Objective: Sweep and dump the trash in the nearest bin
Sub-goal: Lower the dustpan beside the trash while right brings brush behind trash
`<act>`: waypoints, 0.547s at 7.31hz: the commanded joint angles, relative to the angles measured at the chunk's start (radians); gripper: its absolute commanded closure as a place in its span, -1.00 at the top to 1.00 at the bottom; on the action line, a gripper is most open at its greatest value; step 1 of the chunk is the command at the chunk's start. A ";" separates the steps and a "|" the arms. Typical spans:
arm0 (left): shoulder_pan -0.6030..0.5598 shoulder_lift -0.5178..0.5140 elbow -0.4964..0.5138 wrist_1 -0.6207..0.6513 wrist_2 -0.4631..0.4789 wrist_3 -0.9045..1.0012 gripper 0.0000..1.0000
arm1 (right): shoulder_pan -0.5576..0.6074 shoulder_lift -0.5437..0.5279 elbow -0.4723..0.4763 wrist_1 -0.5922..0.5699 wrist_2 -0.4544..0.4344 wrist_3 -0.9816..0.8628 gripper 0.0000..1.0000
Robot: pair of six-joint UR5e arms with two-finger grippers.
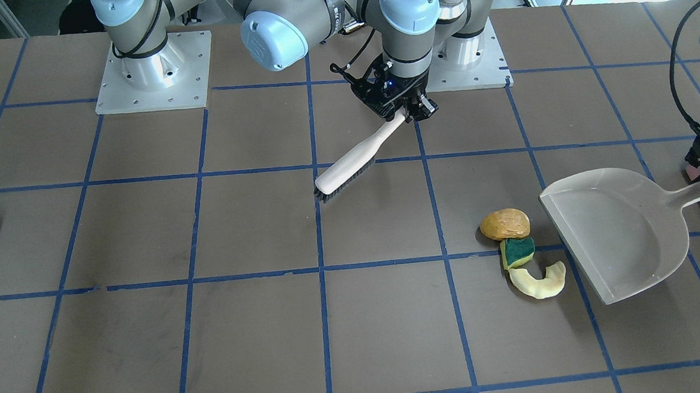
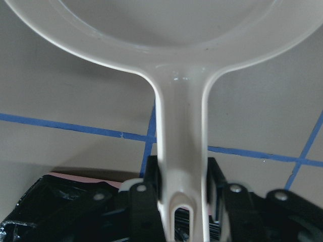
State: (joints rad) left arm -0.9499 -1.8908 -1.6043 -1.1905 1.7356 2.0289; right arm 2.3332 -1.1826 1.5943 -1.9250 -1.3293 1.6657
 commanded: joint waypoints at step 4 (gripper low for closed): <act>0.008 -0.109 0.001 0.133 0.019 0.212 -1.00 | 0.066 0.148 -0.193 -0.012 0.058 0.090 -1.00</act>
State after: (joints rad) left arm -0.9422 -1.9702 -1.6036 -1.0810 1.7549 2.2233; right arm 2.3677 -1.0955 1.4747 -1.9332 -1.2690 1.7063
